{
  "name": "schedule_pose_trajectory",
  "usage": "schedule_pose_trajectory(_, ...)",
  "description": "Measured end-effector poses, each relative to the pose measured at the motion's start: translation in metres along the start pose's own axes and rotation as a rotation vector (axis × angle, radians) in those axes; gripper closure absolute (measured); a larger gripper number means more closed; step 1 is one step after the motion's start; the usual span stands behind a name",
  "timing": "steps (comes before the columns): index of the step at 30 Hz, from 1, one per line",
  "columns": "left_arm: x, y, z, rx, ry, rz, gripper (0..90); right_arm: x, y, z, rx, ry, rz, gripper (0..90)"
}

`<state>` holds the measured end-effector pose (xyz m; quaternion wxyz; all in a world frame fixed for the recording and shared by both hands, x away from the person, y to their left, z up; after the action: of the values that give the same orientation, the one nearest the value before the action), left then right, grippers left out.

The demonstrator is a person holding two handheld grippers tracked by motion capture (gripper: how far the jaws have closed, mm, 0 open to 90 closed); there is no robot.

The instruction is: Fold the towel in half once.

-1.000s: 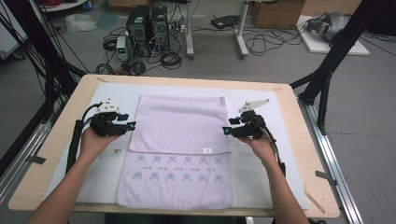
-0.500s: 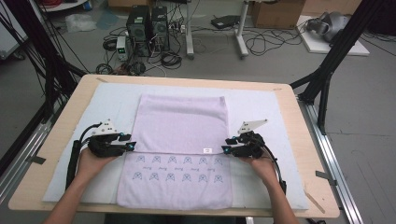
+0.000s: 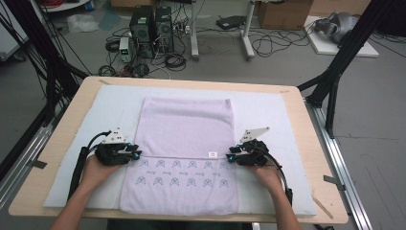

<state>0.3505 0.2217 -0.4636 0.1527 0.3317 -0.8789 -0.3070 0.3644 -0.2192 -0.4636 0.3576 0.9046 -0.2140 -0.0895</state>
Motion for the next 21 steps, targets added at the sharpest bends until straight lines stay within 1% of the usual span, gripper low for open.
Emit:
schedule_pose_trajectory(1, 0.001, 0.000, 0.000, 0.003, 0.000, -0.011, 73.0, 0.001, 0.000, 0.000, 0.002, -0.006, -0.001, 67.2)
schedule_pose_trajectory(2, 0.001, 0.000, 0.000, 0.000, -0.012, -0.019, 76.6, 0.001, 0.000, 0.001, 0.004, -0.007, 0.001, 69.7)
schedule_pose_trajectory(5, 0.001, -0.001, -0.001, 0.000, -0.015, -0.037, 84.1, 0.003, 0.000, 0.001, 0.005, -0.008, 0.016, 78.3)
schedule_pose_trajectory(6, 0.001, -0.001, -0.001, -0.003, -0.011, -0.034, 84.8, 0.004, 0.001, 0.002, 0.001, -0.007, 0.020, 80.7)
schedule_pose_trajectory(7, 0.000, 0.000, -0.001, 0.000, -0.001, -0.033, 85.6, 0.004, 0.001, 0.002, 0.002, -0.011, 0.015, 83.3)
schedule_pose_trajectory(9, -0.001, 0.000, -0.001, -0.001, -0.001, -0.031, 86.2, 0.004, 0.001, 0.002, 0.004, -0.011, 0.015, 85.6)
schedule_pose_trajectory(10, 0.000, 0.001, -0.002, 0.002, 0.004, -0.030, 86.3, 0.004, 0.001, 0.002, 0.004, -0.012, 0.013, 86.1)
schedule_pose_trajectory(14, 0.001, 0.006, -0.005, 0.024, 0.003, -0.032, 86.3, 0.003, 0.004, 0.000, 0.010, -0.003, 0.017, 86.4)
schedule_pose_trajectory(16, 0.001, 0.009, -0.008, 0.042, 0.012, -0.029, 86.4, 0.002, 0.007, -0.002, 0.026, 0.001, 0.024, 86.4)
schedule_pose_trajectory(18, 0.000, 0.013, -0.010, 0.059, 0.022, -0.029, 86.5, 0.002, 0.012, -0.005, 0.055, 0.000, 0.024, 86.4)
schedule_pose_trajectory(19, 0.000, 0.014, -0.011, 0.069, 0.029, -0.030, 86.4, 0.003, 0.015, -0.006, 0.078, 0.004, 0.018, 86.4)
schedule_pose_trajectory(21, 0.000, 0.017, -0.014, 0.082, 0.030, -0.027, 86.5, 0.003, 0.019, -0.008, 0.099, 0.003, 0.025, 86.4)
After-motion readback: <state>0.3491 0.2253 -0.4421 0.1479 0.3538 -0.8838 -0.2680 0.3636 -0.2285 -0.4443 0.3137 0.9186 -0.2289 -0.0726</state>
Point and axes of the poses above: each handheld gripper's, and its own axes: y roughly backward along the jaws, z roughly out of its underside, x roughly to its right, the point moved 3 cm from there along -y, roughly forward along the jaws, and after that the axes turned 6 degrees about y, right-handed, at the moved point
